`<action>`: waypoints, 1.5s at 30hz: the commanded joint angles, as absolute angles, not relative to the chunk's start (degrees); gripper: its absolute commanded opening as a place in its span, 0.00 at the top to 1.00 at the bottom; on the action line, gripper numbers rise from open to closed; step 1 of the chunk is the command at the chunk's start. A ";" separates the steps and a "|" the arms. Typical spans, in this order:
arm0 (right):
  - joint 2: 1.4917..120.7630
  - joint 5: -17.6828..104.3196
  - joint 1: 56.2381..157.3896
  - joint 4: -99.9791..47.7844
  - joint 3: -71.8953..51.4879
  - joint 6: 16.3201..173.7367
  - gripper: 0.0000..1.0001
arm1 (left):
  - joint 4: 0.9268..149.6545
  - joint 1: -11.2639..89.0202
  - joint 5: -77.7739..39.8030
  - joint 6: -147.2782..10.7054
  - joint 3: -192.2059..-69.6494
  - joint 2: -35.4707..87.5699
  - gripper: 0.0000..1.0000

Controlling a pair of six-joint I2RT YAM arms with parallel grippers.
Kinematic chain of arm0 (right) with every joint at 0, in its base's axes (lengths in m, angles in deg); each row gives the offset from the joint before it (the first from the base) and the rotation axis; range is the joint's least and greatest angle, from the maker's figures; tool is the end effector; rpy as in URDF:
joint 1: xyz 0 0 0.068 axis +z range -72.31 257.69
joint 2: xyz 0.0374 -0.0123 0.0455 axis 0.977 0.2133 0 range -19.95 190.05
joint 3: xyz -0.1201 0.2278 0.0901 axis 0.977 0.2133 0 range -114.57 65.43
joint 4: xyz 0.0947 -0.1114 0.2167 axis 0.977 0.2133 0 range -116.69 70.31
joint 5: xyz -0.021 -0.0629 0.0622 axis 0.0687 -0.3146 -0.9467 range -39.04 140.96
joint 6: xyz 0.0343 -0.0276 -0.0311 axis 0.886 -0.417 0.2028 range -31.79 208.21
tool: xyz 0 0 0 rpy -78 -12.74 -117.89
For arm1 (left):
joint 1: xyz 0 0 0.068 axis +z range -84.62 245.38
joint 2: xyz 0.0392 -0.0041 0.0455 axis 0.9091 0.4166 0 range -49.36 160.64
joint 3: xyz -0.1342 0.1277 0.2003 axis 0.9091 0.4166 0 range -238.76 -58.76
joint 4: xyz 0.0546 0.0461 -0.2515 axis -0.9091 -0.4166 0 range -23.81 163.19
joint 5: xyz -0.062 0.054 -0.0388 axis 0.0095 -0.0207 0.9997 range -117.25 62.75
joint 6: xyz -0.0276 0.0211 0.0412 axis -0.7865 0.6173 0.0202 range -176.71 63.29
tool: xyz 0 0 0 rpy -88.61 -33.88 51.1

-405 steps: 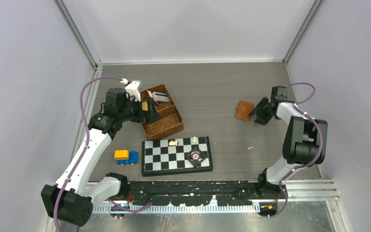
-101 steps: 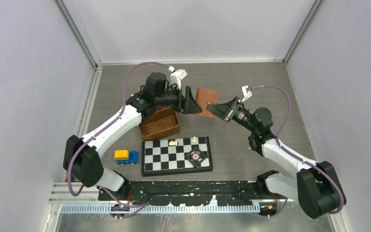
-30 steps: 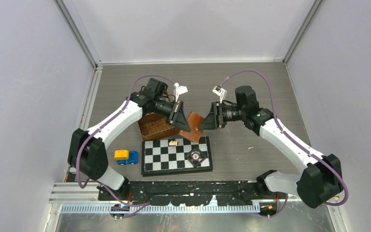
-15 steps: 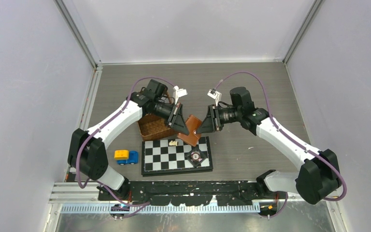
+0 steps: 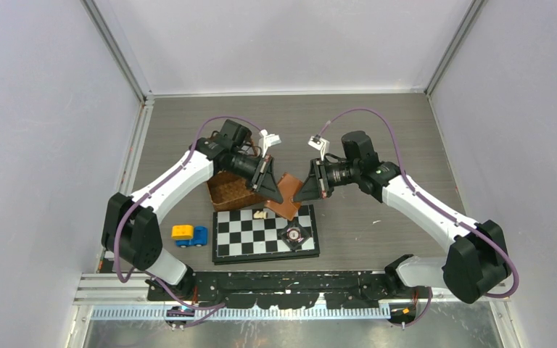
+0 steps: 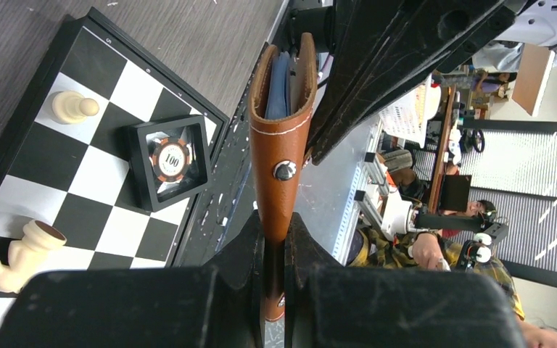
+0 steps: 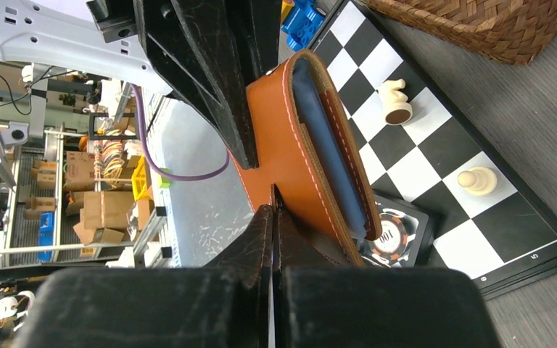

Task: Put the credit cards into the card holder
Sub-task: Open the card holder at the center of the board.

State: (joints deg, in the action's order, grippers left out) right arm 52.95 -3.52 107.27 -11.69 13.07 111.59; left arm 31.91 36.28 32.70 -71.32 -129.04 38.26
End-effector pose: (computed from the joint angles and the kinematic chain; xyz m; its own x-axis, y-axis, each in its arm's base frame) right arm 0.2204 0.1584 0.2810 -0.8063 -0.1928 -0.5592 -0.5914 0.2776 0.7571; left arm 0.2547 -0.1769 0.2832 -0.8826 0.3466 -0.3176 0.4287 0.3160 -0.8464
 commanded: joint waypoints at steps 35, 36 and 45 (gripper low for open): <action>52.87 31.76 115.23 -26.31 12.79 132.94 0.34 | 43.88 39.80 12.18 -76.04 -126.72 30.94 1.00; 53.43 32.02 115.57 -26.35 12.44 133.01 0.34 | 43.85 39.80 12.13 -76.04 -126.72 30.97 1.00; 56.72 41.13 116.26 -20.03 9.98 133.07 0.53 | 43.95 39.80 12.47 -76.04 -126.63 30.90 1.00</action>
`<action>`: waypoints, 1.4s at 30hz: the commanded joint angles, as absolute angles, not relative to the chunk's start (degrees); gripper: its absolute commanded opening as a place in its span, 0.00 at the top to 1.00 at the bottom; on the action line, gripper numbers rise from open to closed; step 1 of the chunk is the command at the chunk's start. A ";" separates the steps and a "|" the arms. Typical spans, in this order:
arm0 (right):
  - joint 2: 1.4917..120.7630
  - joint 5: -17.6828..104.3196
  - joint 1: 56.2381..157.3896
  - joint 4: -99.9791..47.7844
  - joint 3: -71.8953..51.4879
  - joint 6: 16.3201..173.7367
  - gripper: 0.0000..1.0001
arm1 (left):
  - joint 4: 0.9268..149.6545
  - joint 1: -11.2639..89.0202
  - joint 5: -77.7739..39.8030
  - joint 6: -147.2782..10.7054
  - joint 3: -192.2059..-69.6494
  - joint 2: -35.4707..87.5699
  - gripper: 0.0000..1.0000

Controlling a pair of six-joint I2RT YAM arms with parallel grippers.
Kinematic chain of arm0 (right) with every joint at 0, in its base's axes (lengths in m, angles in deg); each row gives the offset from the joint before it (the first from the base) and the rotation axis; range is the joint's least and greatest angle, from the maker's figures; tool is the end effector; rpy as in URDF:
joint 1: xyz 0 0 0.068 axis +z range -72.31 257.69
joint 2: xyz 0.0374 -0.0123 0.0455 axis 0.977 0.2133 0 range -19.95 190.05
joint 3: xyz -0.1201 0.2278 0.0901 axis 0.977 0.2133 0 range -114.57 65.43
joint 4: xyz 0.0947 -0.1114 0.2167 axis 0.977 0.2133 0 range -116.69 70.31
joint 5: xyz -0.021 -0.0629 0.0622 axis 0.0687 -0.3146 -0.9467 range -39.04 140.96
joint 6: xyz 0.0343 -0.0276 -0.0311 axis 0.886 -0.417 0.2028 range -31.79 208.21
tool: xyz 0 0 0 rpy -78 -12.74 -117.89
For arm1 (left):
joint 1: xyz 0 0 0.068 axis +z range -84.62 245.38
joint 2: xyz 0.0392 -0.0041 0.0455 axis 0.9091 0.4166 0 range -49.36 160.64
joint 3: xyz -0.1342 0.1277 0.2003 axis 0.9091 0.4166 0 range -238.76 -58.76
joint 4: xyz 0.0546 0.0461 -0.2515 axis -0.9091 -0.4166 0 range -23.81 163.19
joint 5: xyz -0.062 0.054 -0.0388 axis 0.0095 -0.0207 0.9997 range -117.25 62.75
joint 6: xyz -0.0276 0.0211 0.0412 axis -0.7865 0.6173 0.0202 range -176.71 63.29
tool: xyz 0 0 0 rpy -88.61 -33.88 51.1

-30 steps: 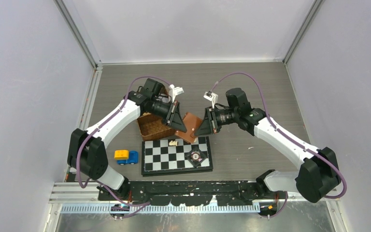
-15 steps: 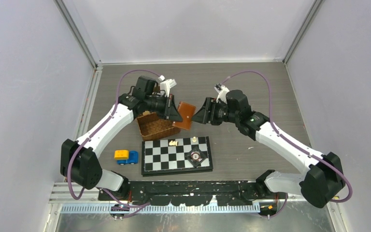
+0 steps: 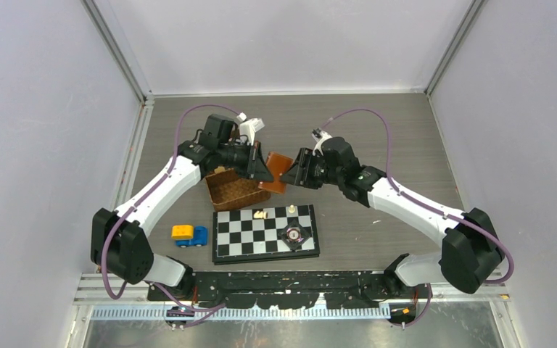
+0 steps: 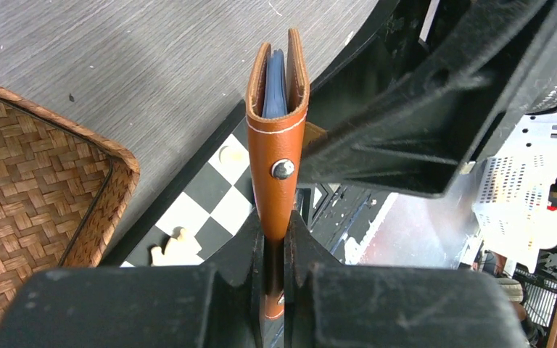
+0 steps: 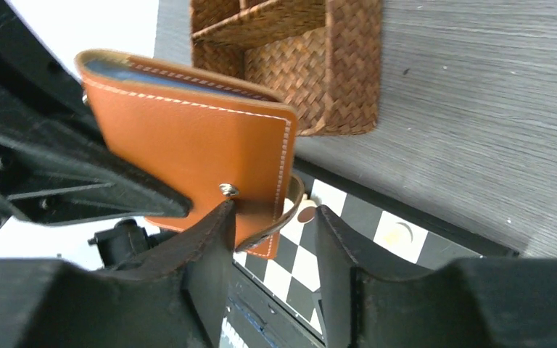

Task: Put the credit cards into the card holder
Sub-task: Open the card holder at the center of the board.

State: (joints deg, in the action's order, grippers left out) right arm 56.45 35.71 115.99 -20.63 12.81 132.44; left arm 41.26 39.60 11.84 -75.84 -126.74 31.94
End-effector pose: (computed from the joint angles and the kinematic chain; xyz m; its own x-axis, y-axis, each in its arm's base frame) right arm 0.2298 0.1934 0.2723 -0.8218 0.2083 -0.5303 -0.2845 0.6564 0.6987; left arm 0.2639 -0.1523 0.3043 -0.8457 0.1259 -0.5185 0.4870 0.5792 -0.6537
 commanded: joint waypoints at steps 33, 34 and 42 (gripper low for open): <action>53.28 37.16 98.04 -12.94 18.27 123.37 1.00 | 55.12 32.42 -1.85 -84.74 -141.10 61.55 0.56; 53.87 37.16 98.01 -12.97 18.23 123.36 0.99 | 55.12 32.42 -1.82 -84.64 -141.37 62.44 0.51; 56.01 36.90 97.98 -13.16 18.22 123.12 0.99 | 57.18 32.43 -2.19 -83.51 -140.21 62.52 0.31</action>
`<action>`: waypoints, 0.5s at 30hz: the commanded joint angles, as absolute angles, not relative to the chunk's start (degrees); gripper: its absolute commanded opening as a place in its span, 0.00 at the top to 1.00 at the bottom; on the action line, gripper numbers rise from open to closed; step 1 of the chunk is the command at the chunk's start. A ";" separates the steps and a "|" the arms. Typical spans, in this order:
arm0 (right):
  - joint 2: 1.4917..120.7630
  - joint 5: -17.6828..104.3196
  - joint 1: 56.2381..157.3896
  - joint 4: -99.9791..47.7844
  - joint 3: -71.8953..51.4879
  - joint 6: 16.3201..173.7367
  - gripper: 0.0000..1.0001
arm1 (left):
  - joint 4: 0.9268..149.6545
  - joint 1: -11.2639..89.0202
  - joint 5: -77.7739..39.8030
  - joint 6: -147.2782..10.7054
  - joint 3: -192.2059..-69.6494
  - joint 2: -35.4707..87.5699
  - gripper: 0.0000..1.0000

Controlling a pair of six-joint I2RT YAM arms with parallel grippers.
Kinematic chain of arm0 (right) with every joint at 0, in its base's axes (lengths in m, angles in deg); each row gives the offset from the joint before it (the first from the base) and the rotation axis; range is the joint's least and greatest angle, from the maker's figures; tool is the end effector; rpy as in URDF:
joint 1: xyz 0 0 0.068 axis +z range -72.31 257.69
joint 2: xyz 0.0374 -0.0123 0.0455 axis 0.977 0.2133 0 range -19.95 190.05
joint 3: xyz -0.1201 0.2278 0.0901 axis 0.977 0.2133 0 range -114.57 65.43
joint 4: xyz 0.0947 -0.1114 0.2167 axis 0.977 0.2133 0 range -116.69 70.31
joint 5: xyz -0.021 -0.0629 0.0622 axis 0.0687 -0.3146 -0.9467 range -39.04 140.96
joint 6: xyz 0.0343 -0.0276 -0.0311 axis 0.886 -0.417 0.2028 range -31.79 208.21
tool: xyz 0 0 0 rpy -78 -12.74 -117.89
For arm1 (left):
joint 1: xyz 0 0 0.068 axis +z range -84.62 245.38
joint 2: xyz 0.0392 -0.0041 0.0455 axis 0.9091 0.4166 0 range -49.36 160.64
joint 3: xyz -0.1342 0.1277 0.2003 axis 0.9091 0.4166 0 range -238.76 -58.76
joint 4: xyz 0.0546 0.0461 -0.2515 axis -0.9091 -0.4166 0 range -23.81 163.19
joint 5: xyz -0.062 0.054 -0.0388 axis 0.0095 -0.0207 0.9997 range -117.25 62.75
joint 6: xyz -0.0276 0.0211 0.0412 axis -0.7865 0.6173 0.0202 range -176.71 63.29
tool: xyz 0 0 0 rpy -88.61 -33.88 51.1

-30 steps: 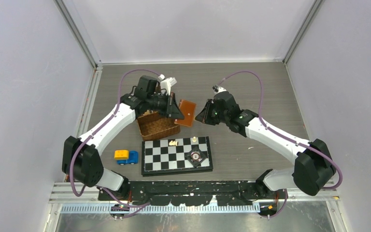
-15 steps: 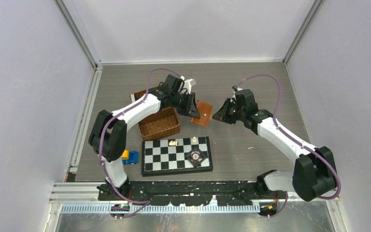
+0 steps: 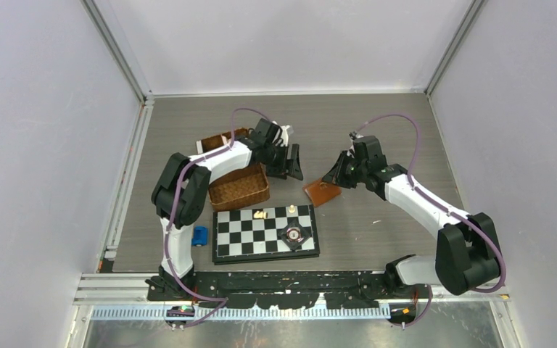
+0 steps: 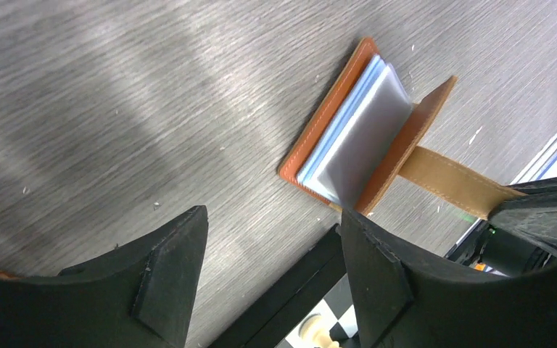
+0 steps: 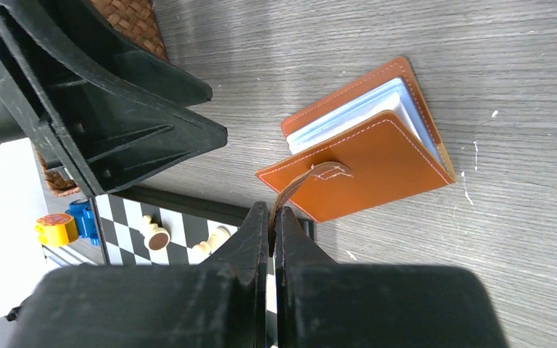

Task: Put the credit cards into the card holder
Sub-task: Open the card holder at the center of the board.

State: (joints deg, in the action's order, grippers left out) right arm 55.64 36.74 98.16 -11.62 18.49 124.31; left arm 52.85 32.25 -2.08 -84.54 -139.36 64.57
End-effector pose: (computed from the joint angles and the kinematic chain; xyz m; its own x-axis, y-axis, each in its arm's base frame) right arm 0.2559 0.1049 0.2294 -0.8210 0.3030 -0.4839 -0.0269 0.8261 0.5629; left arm 0.3499 -0.2463 0.1848 -0.9260 0.0997 -0.3641 0.3091 0.7540 -0.5796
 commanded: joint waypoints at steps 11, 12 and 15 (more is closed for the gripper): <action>53.07 43.33 97.97 -6.89 18.73 123.00 0.99 | 64.34 31.02 3.51 -86.31 -139.70 65.08 0.29; 52.21 43.80 97.98 -6.01 19.02 122.95 0.99 | 64.34 30.62 3.25 -86.18 -139.85 65.22 0.30; 50.01 45.61 97.99 -3.13 19.36 123.25 1.00 | 63.94 29.59 2.49 -85.68 -140.68 65.62 0.30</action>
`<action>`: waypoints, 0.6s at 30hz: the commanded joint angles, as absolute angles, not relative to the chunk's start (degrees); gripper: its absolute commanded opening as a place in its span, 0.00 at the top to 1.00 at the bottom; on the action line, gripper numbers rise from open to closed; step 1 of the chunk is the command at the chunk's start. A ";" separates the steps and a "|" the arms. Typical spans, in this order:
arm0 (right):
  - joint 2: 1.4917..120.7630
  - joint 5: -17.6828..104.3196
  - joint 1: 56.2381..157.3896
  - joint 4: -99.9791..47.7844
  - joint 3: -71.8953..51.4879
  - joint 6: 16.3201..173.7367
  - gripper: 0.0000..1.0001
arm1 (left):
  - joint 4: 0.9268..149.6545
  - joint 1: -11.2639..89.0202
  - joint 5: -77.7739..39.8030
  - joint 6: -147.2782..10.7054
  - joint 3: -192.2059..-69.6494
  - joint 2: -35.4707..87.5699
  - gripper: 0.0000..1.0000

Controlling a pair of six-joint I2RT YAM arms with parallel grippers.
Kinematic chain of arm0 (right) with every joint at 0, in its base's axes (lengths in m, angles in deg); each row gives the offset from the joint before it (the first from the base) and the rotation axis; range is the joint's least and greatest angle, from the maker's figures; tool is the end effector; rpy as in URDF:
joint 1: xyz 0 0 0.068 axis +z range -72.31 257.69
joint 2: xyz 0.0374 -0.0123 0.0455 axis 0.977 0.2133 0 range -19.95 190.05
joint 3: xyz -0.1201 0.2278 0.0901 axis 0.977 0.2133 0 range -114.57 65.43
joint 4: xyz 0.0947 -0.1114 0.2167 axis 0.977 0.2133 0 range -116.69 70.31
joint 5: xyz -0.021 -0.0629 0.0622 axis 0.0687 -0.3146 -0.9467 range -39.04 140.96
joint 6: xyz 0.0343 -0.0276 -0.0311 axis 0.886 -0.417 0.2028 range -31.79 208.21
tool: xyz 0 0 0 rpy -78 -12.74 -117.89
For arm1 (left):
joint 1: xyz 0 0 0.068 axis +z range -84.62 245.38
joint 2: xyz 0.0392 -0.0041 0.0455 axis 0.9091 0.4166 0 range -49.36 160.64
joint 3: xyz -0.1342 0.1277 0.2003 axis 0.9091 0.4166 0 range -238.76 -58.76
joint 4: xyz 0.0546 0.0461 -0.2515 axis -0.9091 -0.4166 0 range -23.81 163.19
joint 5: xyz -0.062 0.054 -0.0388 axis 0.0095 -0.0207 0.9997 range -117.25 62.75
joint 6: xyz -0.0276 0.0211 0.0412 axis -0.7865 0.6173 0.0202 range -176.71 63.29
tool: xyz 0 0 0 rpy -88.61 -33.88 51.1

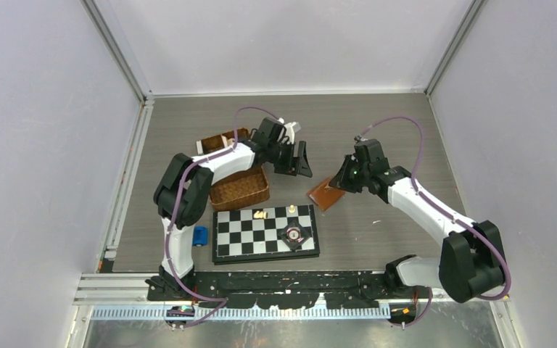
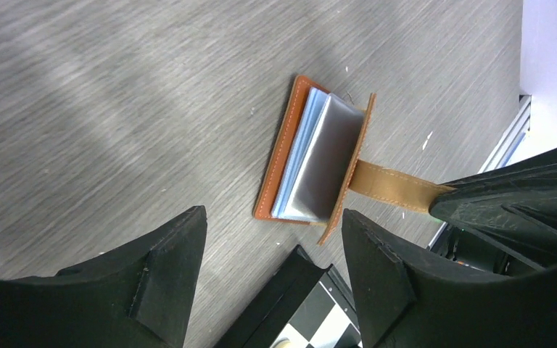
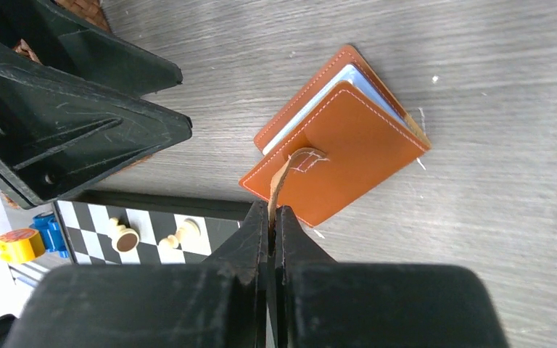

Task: Put the credit cards into the card holder
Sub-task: Open the card holder at the center of the board.

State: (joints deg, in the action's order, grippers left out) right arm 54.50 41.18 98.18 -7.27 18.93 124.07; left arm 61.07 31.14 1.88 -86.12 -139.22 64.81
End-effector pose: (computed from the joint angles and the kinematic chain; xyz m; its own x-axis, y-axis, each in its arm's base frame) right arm 0.2486 0.0993 0.2258 -0.8239 0.3082 -0.4757 0.0367 0.8665 0.4979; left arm 0.3527 -0.2609 0.1930 -0.8955 0.0906 -0.4357 0.3813 0.6610 -0.6463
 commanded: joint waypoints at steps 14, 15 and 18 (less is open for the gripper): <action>46.10 59.24 97.96 10.20 19.28 130.91 0.99 | 60.87 25.87 -2.92 -82.78 -142.87 67.31 0.33; 45.60 59.56 97.96 10.26 19.18 130.93 1.00 | 61.00 25.72 -2.97 -82.81 -142.95 67.33 0.34; 44.89 58.78 97.97 9.67 17.81 129.78 1.00 | 61.07 25.67 -3.30 -83.17 -142.83 66.83 0.34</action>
State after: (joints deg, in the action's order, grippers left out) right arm 47.38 56.28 98.16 8.84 19.48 129.34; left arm 60.26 25.81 -2.21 -83.69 -140.43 67.11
